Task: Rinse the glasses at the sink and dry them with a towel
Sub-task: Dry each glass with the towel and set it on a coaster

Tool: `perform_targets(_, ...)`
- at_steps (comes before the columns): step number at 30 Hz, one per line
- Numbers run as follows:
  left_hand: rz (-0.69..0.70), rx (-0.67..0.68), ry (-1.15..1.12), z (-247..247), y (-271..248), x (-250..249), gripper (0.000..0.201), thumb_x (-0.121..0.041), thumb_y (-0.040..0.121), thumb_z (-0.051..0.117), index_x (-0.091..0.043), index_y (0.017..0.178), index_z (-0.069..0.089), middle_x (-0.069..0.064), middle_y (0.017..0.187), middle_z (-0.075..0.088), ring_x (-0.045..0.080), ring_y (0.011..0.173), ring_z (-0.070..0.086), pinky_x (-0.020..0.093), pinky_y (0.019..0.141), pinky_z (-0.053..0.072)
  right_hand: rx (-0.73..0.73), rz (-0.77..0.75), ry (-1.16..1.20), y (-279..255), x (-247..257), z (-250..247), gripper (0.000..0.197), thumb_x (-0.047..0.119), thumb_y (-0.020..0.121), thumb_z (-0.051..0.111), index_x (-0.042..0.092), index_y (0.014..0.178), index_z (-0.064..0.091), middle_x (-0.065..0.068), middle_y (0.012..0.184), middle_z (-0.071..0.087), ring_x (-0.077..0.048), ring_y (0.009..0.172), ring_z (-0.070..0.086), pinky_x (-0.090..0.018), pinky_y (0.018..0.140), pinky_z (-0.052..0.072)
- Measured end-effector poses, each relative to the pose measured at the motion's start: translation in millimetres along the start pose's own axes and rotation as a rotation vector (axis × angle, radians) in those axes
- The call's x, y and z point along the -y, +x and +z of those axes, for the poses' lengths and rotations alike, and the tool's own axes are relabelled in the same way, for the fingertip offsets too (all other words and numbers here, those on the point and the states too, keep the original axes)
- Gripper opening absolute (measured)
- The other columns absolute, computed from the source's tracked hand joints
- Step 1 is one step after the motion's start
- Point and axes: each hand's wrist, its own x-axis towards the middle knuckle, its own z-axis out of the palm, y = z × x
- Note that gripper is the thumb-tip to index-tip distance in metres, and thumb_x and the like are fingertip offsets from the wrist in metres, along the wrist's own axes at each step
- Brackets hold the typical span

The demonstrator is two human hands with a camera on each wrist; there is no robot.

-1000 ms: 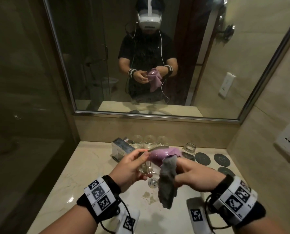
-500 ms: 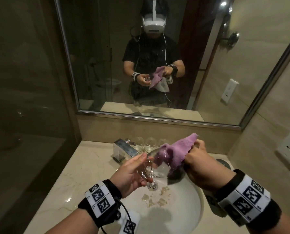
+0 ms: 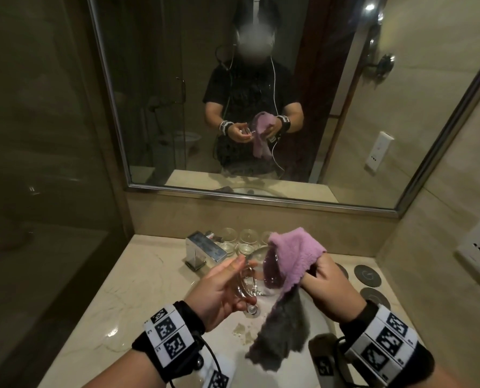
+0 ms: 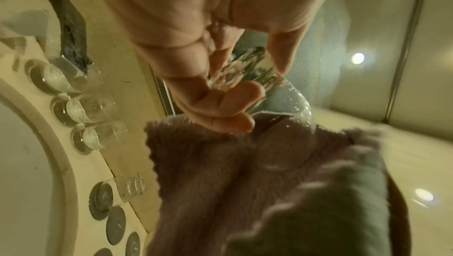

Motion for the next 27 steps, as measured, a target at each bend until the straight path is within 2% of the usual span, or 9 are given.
perform_targets(7,0.186,0.013,0.318,2.2,-0.2,3.1,0.041,-0.032,0.081,0.064,-0.01,0.115,0.056,0.009,0.105,0.064,0.018,0.072,0.066,0.028,0.055,0.053,-0.156,0.256,0.129,-4.8,-16.6,16.3,0.04,0.037,0.073,0.069,0.014,0.105,0.063,-0.004,0.104,0.071,-0.018,0.101,0.066,-0.04,0.093,0.051)
perform_targets(10,0.441,0.063,0.806,0.3,-0.4,7.5,0.04,-0.034,0.085,0.07,-0.024,0.121,0.055,-0.003,0.115,0.063,0.013,0.099,0.066,0.03,0.081,0.057,-0.252,0.413,0.422,-1.1,-20.0,25.6,0.02,0.018,0.089,0.063,0.005,0.104,0.063,-0.017,0.1,0.07,-0.027,0.09,0.069,-0.04,0.079,0.056)
perform_targets(12,0.574,0.102,0.983,-1.1,1.2,10.6,0.045,-0.035,0.083,0.072,-0.026,0.123,0.054,-0.008,0.116,0.06,0.012,0.103,0.063,0.026,0.083,0.055,-0.321,0.463,0.555,-0.1,-23.3,24.9,0.014,0.011,0.093,0.055,0.001,0.101,0.061,-0.019,0.091,0.07,-0.027,0.077,0.069,-0.036,0.064,0.056)
perform_targets(16,0.21,0.091,0.56,6.9,2.7,5.3,0.059,-0.054,0.077,0.071,-0.031,0.126,0.048,0.003,0.116,0.059,0.024,0.076,0.07,0.029,0.061,0.056,-0.396,0.326,0.428,-1.2,-31.2,22.2,0.017,0.018,0.085,0.064,0.006,0.097,0.064,-0.018,0.095,0.071,-0.029,0.08,0.069,-0.042,0.07,0.057)
perform_targets(19,0.0,0.039,0.357,7.2,6.0,0.9,0.049,-0.049,0.079,0.064,-0.02,0.117,0.055,0.015,0.096,0.061,0.024,0.056,0.059,0.027,0.047,0.05,-0.394,0.156,0.249,-4.1,-30.2,24.7,0.025,0.023,0.076,0.065,0.012,0.098,0.064,0.001,0.094,0.075,-0.014,0.084,0.071,-0.024,0.072,0.055)
perform_targets(21,0.124,0.057,0.552,8.4,6.8,1.3,0.044,-0.042,0.081,0.066,-0.02,0.118,0.055,0.009,0.096,0.064,0.02,0.062,0.063,0.029,0.053,0.053,-0.377,0.198,0.296,-2.3,-35.4,25.6,0.034,0.027,0.074,0.065,0.01,0.103,0.063,-0.005,0.1,0.073,-0.021,0.088,0.07,-0.03,0.074,0.057)
perform_targets(23,0.415,0.064,0.946,2.9,8.4,3.2,0.044,-0.036,0.087,0.068,-0.028,0.126,0.051,-0.006,0.108,0.06,0.005,0.084,0.063,0.025,0.073,0.054,-0.359,0.381,0.503,3.3,-43.2,25.7,0.038,0.031,0.077,0.065,0.007,0.107,0.061,-0.022,0.109,0.066,-0.037,0.093,0.066,-0.048,0.077,0.056)
perform_targets(25,0.665,0.115,1.239,-3.0,10.5,2.7,0.05,-0.035,0.087,0.066,-0.03,0.132,0.047,-0.013,0.124,0.051,-0.001,0.11,0.053,0.017,0.09,0.047,-0.319,0.567,0.704,5.7,-46.3,24.4,0.04,0.033,0.082,0.065,0.004,0.109,0.058,-0.028,0.112,0.06,-0.042,0.096,0.063,-0.05,0.077,0.055)
perform_targets(27,0.629,0.117,1.225,-4.2,10.5,2.8,0.058,-0.046,0.085,0.066,-0.037,0.137,0.041,-0.017,0.13,0.048,-0.001,0.115,0.051,0.015,0.09,0.045,-0.314,0.531,0.729,5.9,-44.2,21.4,0.027,0.024,0.084,0.062,0.004,0.101,0.057,-0.025,0.102,0.061,-0.035,0.086,0.065,-0.044,0.07,0.055)
